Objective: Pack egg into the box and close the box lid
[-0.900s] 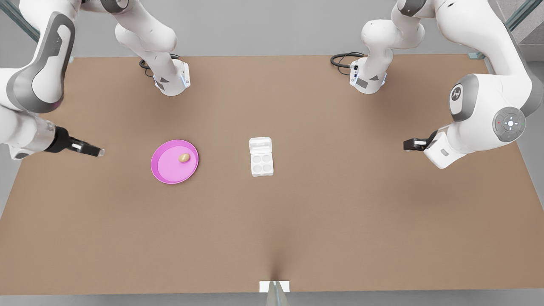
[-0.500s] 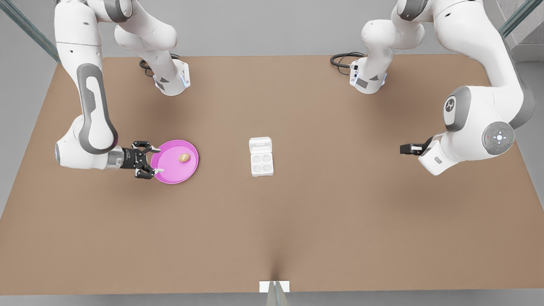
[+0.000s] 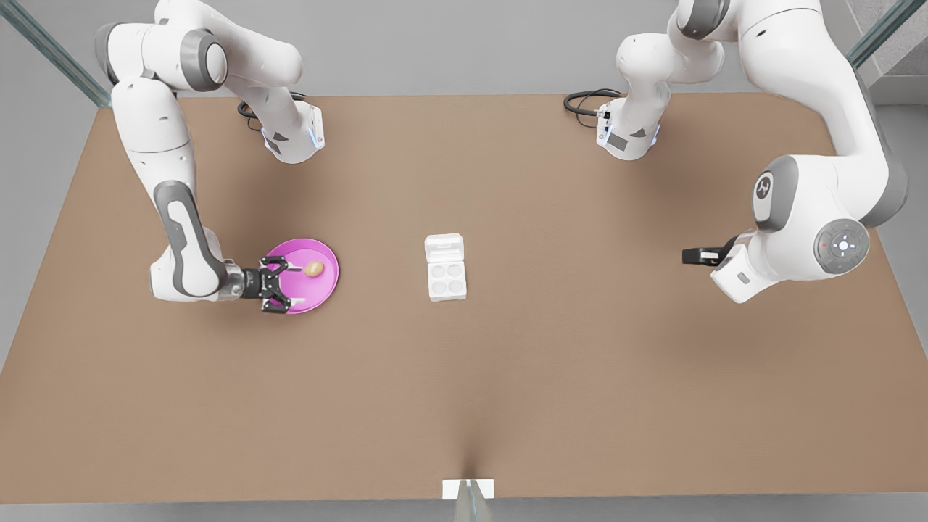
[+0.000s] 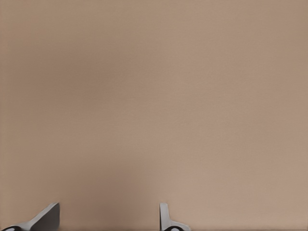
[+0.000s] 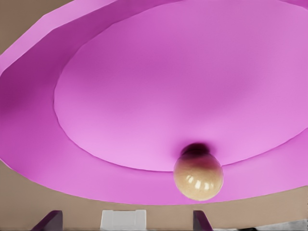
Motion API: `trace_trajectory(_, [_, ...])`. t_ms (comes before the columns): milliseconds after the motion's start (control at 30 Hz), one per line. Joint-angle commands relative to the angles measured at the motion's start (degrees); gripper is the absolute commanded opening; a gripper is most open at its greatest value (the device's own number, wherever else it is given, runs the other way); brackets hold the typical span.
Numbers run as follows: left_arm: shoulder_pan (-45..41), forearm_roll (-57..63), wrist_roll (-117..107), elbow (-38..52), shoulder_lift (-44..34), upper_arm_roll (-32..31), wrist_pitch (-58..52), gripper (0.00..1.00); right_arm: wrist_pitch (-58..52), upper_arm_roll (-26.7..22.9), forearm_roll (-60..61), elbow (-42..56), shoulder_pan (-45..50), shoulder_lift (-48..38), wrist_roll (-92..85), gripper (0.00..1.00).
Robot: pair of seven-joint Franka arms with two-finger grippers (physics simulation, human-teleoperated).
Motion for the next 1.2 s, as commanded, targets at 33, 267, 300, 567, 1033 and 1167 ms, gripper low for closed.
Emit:
trace_trajectory(33, [0.00,0.13,0.00,0.18,0.08,0.00,0.00,1.00,-1.15,0.09,0.00,-0.01,0.17,0.00,-0.26,0.99])
trace_trajectory(267, [0.00,0.13,0.00,0.18,0.08,0.00,0.00,1.00,-5.64,0.79,-0.44,-2.47,-0.53,-1.14,-8.78,0.99])
trace_trajectory(300, [0.00,0.21,0.00,0.26,0.16,0.00,0.09,1.00,-5.64,0.79,-0.44,-3.18,-0.53,-1.15,-9.66,0.99])
trace_trajectory(567, [0.00,0.21,0.00,0.26,0.16,0.00,0.09,1.00,-1.59,0.79,0.00,-5.37,0.26,-0.18,-11.33,0.95])
trace_trajectory(1033, [0.00,0.30,0.09,0.35,0.16,0.00,0.00,1.00,1.66,1.41,0.09,-6.34,0.44,2.02,-14.06,0.87])
trace_trajectory(1167, [0.00,0.39,0.09,0.35,0.16,0.00,0.00,1.00,1.57,1.41,0.09,-6.34,0.44,2.28,-14.41,0.80])
